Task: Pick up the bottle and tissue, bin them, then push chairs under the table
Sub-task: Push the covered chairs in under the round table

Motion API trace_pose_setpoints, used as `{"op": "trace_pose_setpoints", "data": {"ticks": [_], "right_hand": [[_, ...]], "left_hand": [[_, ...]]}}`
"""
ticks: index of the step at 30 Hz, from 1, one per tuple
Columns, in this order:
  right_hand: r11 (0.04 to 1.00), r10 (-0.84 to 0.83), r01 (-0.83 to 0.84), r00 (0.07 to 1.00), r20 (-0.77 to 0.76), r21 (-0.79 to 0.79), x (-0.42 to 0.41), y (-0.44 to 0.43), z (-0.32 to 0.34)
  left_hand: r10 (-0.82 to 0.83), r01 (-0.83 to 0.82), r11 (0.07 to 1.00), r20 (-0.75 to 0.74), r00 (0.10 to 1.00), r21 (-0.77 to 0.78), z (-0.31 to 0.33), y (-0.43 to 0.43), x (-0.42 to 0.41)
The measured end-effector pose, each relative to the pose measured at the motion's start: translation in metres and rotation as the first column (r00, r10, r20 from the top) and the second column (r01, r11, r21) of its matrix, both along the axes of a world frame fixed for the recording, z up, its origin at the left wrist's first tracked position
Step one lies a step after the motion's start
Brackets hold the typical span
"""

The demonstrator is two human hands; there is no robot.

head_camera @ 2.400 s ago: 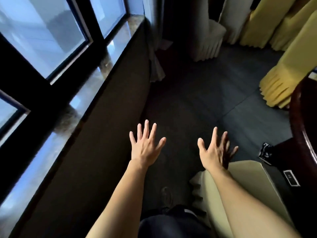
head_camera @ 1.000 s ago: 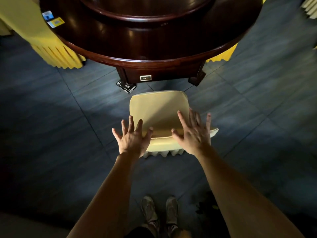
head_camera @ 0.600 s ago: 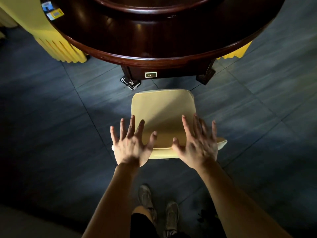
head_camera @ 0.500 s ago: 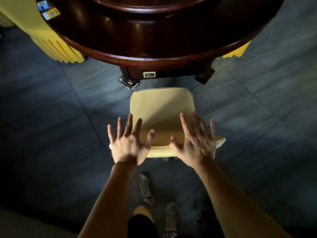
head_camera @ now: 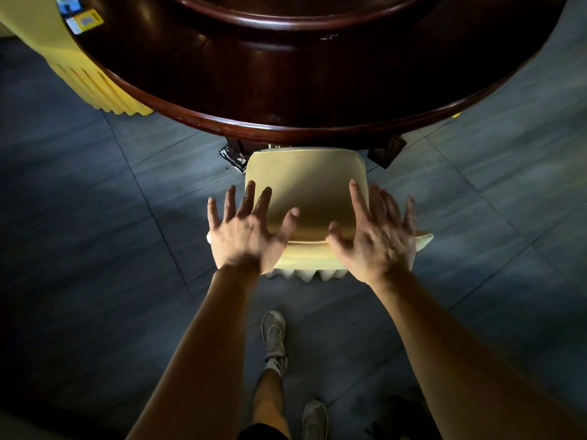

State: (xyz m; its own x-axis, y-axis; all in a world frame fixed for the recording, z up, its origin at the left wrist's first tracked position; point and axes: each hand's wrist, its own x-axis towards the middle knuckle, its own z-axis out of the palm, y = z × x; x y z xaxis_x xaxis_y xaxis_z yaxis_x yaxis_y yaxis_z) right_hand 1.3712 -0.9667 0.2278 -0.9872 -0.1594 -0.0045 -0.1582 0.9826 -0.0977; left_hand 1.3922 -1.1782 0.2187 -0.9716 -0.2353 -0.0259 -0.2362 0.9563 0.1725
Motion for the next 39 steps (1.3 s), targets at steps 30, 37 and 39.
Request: {"op": "trace_pose_setpoints", "data": {"ticks": [30, 37, 39], "right_hand": [[0.998, 0.003, 0.003, 0.995, -0.097, 0.057, -0.219, -0.023, -0.002], [0.994, 0.001, 0.007, 0.997, -0.074, 0.105, -0.225, -0.019, -0.007], [0.991, -0.006, 0.012, 0.999, -0.05, 0.132, -0.225, -0.022, -0.008]], "left_hand": [[-0.018, 0.024, 0.998, -0.1, 0.995, 0.063, -0.004, -0.022, -0.218], [-0.066, 0.076, 0.996, -0.162, 0.985, 0.055, -0.009, -0.021, -0.221], [-0.123, 0.128, 0.99, -0.094, 0.988, 0.051, -0.008, -0.026, -0.221]]}}
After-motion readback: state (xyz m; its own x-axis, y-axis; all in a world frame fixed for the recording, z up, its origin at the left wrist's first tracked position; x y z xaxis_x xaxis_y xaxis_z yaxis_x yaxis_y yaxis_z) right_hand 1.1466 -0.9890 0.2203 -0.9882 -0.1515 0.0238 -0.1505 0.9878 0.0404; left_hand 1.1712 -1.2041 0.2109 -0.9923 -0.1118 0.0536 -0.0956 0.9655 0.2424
